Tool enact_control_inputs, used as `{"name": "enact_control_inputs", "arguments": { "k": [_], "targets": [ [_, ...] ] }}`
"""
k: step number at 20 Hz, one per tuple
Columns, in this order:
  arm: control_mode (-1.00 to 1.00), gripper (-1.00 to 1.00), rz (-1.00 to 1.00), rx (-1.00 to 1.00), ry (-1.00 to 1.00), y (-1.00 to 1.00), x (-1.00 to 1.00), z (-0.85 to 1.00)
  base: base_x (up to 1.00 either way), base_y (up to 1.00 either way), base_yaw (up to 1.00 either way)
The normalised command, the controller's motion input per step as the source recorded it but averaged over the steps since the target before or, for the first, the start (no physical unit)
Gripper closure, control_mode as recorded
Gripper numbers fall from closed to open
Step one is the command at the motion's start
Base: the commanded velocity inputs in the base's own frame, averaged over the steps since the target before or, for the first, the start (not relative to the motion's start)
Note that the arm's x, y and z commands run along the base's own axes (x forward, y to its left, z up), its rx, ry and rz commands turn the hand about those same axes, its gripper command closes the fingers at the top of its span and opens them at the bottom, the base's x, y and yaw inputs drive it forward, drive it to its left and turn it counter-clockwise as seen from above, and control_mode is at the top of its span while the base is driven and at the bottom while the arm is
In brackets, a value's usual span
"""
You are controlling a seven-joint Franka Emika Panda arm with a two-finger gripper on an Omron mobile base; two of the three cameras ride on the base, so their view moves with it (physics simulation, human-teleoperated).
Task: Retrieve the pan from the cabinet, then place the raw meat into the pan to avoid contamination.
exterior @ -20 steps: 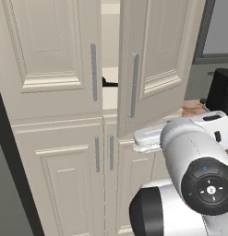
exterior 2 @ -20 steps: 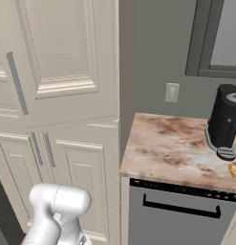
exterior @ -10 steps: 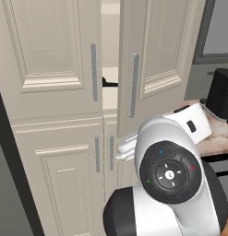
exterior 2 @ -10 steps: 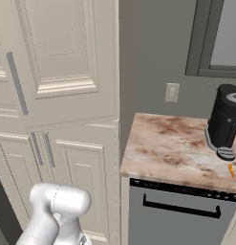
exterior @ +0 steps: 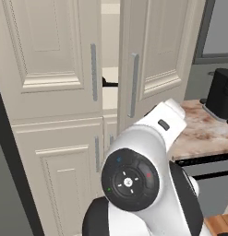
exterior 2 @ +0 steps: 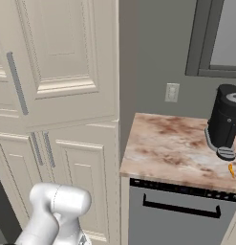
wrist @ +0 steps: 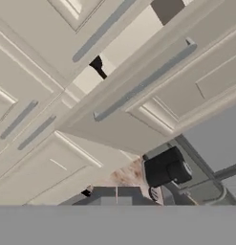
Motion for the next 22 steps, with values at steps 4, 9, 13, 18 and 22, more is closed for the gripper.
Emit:
{"name": "enact_control_inputs", "arguments": {
  "k": [4,9,13,18,22],
  "targets": [
    [-1.00,1.00,0.11,-0.26,0.01,0.01,0.13,-0.22,0.00,0.00,0.00],
    [-1.00,1.00,0.11,-0.25,-0.03,0.00,0.16,-0.17,0.00,0.00,0.00],
    [-1.00,1.00,0.09,-0.23,-0.06,0.04,0.11,-0.12,0.00,0.00,0.00],
    [-1.00,-1.00,0.06,-0.22,-0.02,0.12,0.09,-0.17,0.00,0.00,0.00],
    [-1.00,-1.00,0.00,-0.16,-0.01,0.07,0.13,-0.12,0.00,0.00,0.00]
  ]
}}
